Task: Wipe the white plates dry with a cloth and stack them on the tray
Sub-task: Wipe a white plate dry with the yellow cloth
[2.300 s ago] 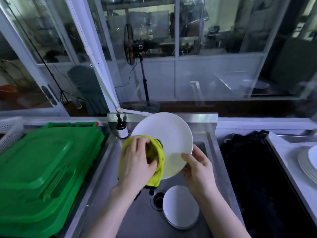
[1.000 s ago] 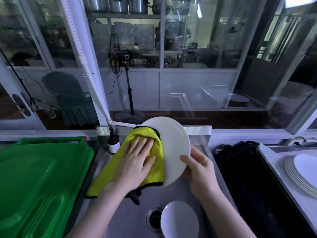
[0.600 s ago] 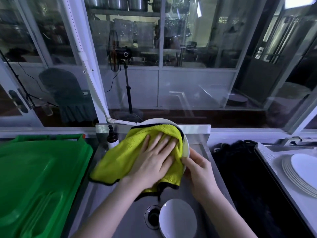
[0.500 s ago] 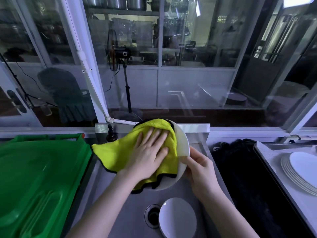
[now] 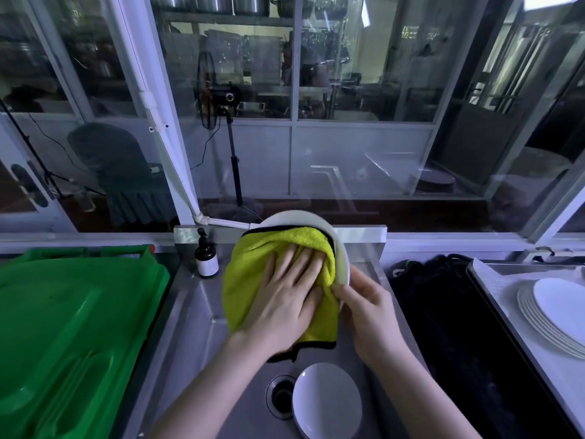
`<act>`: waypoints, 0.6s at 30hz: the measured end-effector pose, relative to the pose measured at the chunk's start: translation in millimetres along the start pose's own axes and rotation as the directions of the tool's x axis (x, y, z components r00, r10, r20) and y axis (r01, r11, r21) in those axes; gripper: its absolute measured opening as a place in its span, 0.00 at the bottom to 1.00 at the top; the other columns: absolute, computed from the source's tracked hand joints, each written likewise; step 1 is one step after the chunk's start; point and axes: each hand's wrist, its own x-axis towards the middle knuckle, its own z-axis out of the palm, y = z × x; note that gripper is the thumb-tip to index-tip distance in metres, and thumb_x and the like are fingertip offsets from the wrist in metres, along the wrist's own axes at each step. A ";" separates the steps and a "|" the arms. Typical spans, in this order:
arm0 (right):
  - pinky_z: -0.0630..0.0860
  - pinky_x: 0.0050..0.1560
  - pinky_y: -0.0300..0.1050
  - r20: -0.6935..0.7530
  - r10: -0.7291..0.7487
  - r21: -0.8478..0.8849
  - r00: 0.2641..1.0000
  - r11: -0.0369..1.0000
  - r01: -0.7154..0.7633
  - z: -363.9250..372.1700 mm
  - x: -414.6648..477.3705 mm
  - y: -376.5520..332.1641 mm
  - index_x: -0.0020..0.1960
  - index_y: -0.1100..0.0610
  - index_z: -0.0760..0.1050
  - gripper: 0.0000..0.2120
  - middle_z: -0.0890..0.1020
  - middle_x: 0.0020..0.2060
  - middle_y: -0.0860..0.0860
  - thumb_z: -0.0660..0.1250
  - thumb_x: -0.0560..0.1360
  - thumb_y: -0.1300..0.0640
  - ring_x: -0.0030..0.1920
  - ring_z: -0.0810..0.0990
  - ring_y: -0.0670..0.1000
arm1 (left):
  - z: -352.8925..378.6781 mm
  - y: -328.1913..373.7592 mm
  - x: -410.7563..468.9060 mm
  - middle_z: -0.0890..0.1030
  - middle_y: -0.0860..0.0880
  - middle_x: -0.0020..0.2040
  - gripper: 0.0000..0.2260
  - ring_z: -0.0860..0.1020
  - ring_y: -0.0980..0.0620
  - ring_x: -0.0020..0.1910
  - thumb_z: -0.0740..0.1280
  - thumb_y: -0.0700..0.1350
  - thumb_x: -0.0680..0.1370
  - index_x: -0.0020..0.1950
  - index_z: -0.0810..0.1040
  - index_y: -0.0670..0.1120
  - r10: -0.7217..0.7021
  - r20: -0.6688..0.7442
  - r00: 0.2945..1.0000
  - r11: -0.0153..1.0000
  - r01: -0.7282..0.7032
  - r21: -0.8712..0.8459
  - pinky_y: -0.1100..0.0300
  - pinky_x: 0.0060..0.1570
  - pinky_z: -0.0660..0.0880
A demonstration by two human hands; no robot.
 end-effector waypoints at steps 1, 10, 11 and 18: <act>0.79 0.41 0.43 0.001 0.013 -0.008 1.000 1.000 -0.013 0.3 -1.8 2.5 0.58 0.55 0.83 0.16 0.84 0.45 0.58 0.66 0.72 0.61 0.46 0.81 0.52 | -1.5 -3.1 6.1 0.64 0.48 0.77 0.26 0.58 0.44 0.78 0.50 0.53 0.81 0.78 0.61 0.47 0.018 0.025 1.000 0.999 -0.019 0.036 0.41 0.74 0.53; 0.82 0.41 0.50 -0.092 -0.055 0.015 0.994 0.998 0.057 -16.4 5.8 -18.3 0.58 0.52 0.84 0.21 0.86 0.48 0.56 0.62 0.76 0.71 0.46 0.83 0.53 | 8.2 -33.0 -10.4 0.52 0.49 0.81 0.28 0.47 0.47 0.80 0.48 0.58 0.82 0.80 0.50 0.49 -0.272 0.146 0.951 0.961 0.263 0.081 0.48 0.76 0.44; 0.82 0.41 0.50 -0.093 -0.061 0.015 0.994 0.998 0.062 -16.1 6.9 -19.0 0.58 0.51 0.84 0.22 0.86 0.48 0.56 0.61 0.76 0.72 0.46 0.83 0.53 | 11.5 -23.7 -18.5 0.54 0.48 0.80 0.29 0.50 0.45 0.79 0.47 0.59 0.81 0.80 0.54 0.47 -0.247 0.148 0.958 0.969 0.245 0.025 0.47 0.76 0.45; 0.78 0.52 0.55 -0.026 -0.027 -0.010 0.999 1.000 0.027 -13.0 1.0 -1.7 0.62 0.54 0.82 0.19 0.85 0.53 0.61 0.66 0.74 0.66 0.51 0.81 0.57 | 23.8 7.1 -21.3 0.68 0.45 0.75 0.26 0.61 0.42 0.75 0.52 0.54 0.81 0.77 0.63 0.46 -0.067 0.056 0.996 0.994 0.072 -0.086 0.36 0.71 0.59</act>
